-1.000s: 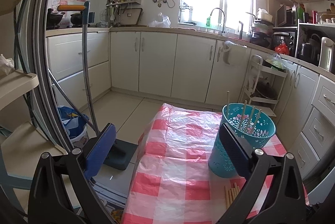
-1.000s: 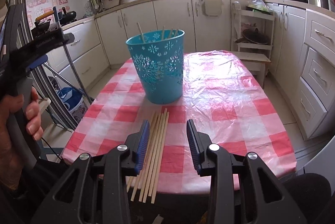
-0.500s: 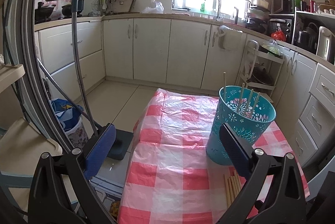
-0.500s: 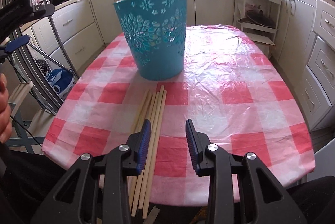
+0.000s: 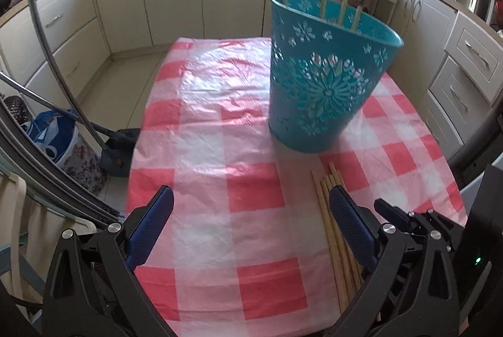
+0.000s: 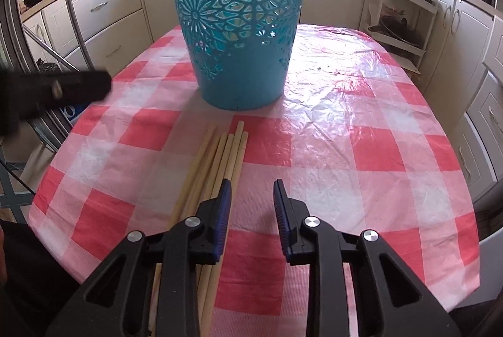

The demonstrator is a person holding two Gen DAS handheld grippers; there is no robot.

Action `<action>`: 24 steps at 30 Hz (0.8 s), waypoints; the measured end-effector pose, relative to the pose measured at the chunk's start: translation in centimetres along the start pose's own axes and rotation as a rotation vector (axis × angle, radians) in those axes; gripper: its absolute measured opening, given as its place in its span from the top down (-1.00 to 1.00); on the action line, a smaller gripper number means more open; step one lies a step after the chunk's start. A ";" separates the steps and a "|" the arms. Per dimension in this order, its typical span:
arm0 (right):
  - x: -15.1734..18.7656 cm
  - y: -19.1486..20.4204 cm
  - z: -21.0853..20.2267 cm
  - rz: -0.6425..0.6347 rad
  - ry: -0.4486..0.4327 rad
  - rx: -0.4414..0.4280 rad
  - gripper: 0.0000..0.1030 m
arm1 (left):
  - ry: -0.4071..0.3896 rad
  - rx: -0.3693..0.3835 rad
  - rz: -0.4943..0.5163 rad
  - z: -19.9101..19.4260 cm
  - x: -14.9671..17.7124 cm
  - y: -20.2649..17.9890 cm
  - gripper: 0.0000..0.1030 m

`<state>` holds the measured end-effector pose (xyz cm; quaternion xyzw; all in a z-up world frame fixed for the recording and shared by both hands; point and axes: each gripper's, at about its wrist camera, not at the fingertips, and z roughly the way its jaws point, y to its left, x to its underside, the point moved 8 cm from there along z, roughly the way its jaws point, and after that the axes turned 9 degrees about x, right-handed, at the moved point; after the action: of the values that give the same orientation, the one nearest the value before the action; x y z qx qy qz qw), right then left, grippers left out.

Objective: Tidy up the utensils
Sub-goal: 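Lower the left tool onto the chopsticks and close on one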

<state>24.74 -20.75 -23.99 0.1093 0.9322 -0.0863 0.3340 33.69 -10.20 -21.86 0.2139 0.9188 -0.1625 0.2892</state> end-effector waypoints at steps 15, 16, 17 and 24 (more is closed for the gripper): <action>0.7 -3.2 0.4 -0.004 0.069 -0.019 0.82 | 0.140 -0.009 0.067 4.8 2.9 -2.7 -0.85; 0.7 -3.6 0.4 0.009 0.070 -0.024 0.82 | 0.148 -0.015 0.072 5.2 3.1 -2.8 -0.84; 0.7 -3.7 0.4 0.016 0.069 -0.030 0.82 | 0.155 -0.024 0.076 5.5 3.3 -2.8 -0.84; 1.0 -4.0 0.4 0.034 0.059 -0.060 0.82 | 0.194 -0.062 0.071 6.7 4.1 -2.2 -0.84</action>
<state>23.15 -24.58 -24.58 0.1174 0.9418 -0.0494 0.3111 32.71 -13.73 -29.16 0.2520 0.9389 -0.1025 0.2110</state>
